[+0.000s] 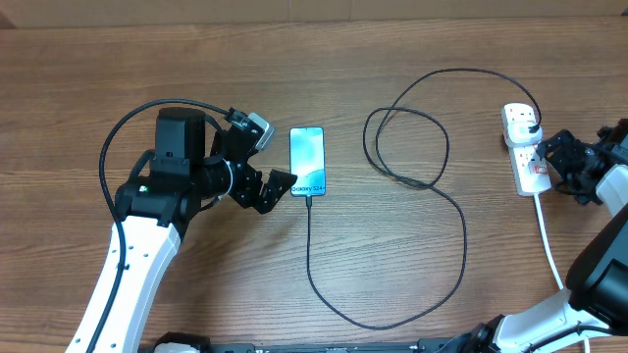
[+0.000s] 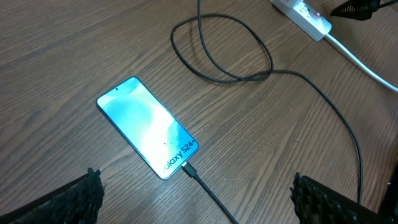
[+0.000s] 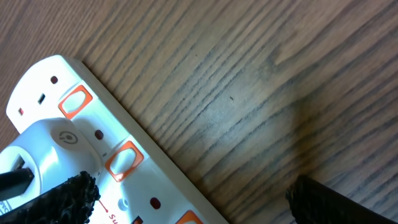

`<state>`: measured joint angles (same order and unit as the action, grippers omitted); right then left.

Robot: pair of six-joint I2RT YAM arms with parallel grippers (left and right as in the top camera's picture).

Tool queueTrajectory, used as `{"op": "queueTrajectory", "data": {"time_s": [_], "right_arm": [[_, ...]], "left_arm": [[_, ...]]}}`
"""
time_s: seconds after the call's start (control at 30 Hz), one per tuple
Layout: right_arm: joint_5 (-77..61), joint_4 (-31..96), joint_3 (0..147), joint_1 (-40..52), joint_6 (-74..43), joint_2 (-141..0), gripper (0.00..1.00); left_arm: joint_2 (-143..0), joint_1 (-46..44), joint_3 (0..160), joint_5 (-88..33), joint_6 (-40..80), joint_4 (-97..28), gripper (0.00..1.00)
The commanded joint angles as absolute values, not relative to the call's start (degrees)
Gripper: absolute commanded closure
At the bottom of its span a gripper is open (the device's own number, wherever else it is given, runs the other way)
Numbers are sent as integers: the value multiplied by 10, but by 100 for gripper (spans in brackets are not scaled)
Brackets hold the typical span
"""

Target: Plug charger to phone and switch on socket

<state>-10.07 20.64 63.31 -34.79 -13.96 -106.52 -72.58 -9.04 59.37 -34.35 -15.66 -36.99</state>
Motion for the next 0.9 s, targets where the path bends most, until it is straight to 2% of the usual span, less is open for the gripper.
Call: {"op": "queueTrajectory", "data": {"time_s": [0.0,0.87], "right_arm": [[-97,198,633,-350,-134,-1075,0],[-91,191,633,-349,-134,-1103,0]], "left_arm": [[-729,-93,594,-354,-174,-368,0],[-729,-93,594,-354,-174,-368,0]]}}
